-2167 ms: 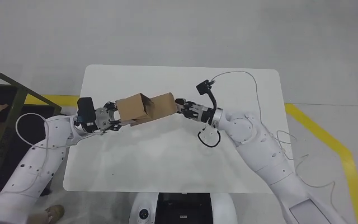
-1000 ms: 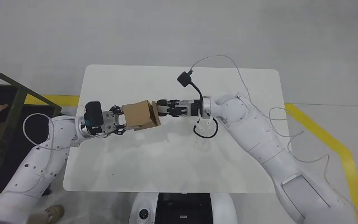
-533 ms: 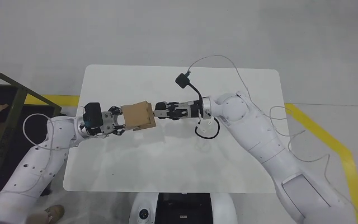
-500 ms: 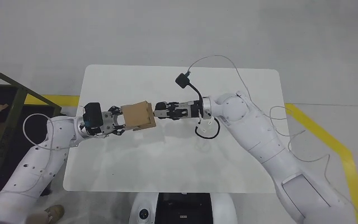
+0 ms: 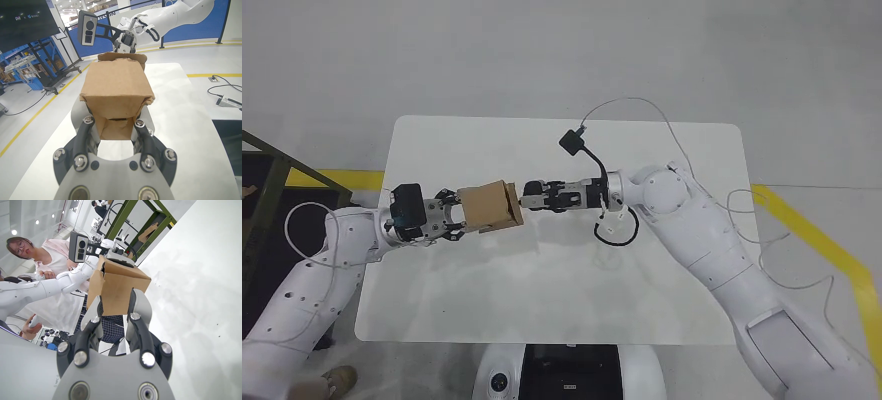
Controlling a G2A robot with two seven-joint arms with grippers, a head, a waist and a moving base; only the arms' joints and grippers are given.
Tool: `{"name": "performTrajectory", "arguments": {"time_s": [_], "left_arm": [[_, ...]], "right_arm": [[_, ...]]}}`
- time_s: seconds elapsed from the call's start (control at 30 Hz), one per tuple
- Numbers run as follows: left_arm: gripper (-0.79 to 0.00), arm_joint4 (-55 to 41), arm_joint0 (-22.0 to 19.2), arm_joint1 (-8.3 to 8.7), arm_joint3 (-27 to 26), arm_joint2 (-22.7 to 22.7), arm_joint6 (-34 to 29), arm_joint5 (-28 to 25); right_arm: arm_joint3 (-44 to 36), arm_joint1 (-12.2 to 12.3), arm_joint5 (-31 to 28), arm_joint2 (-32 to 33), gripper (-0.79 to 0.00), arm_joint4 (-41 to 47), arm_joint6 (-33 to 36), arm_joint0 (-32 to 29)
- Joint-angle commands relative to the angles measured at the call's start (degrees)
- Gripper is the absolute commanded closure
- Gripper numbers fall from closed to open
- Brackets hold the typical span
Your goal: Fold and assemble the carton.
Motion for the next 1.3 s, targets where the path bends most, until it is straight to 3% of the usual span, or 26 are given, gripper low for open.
{"name": "performTrajectory", "arguments": {"time_s": [0.0,0.37,0.63,0.83,0.97,1.0,1.07,1.1,1.13,1.27], "left_arm": [[-0.237,0.12,-0.10,-0.03,0.13,0.08,0.11,0.09],[-0.237,0.71,-0.40,-0.15,0.57,0.32,0.11,0.62],[-0.243,2.14,-0.22,-0.08,0.04,0.33,0.38,1.13],[-0.243,2.45,-0.06,-0.04,-0.25,0.14,0.63,1.47],[-0.246,2.36,0.00,-0.04,-0.05,0.08,0.77,1.65],[-0.246,2.25,-0.04,-0.05,0.14,0.05,0.76,1.71],[-0.246,1.91,-0.10,-0.08,0.54,-0.07,0.83,1.85],[-0.243,1.70,-0.12,-0.08,0.70,-0.16,0.90,1.93],[-0.243,1.57,-0.13,-0.09,0.80,-0.23,0.95,1.95],[-0.237,1.12,-0.10,-0.10,0.96,-0.38,0.99,1.76]], "right_arm": [[-0.37,0.05,0.38,0.08,-0.299,0.21,0.35,-0.20],[-1.32,0.23,2.60,-0.04,-0.357,1.10,2.35,-1.54],[-0.82,0.22,3.68,0.33,-0.200,0.78,1.86,-1.32],[-0.49,0.07,4.07,0.32,-0.166,0.74,1.10,-1.29],[-0.55,0.02,4.11,0.42,-0.188,0.06,0.17,-1.39],[-0.63,0.05,4.17,0.52,-0.206,-0.19,-0.13,-1.48],[-0.94,0.15,4.24,0.86,-0.376,-0.84,-1.02,-1.84],[-1.17,0.22,4.34,1.03,-0.668,-1.40,-1.48,-2.05],[-1.41,0.30,4.55,1.25,-0.785,-1.88,-2.07,-2.32],[-2.19,0.52,4.94,1.90,-0.785,-3.44,-3.92,-2.98]]}}
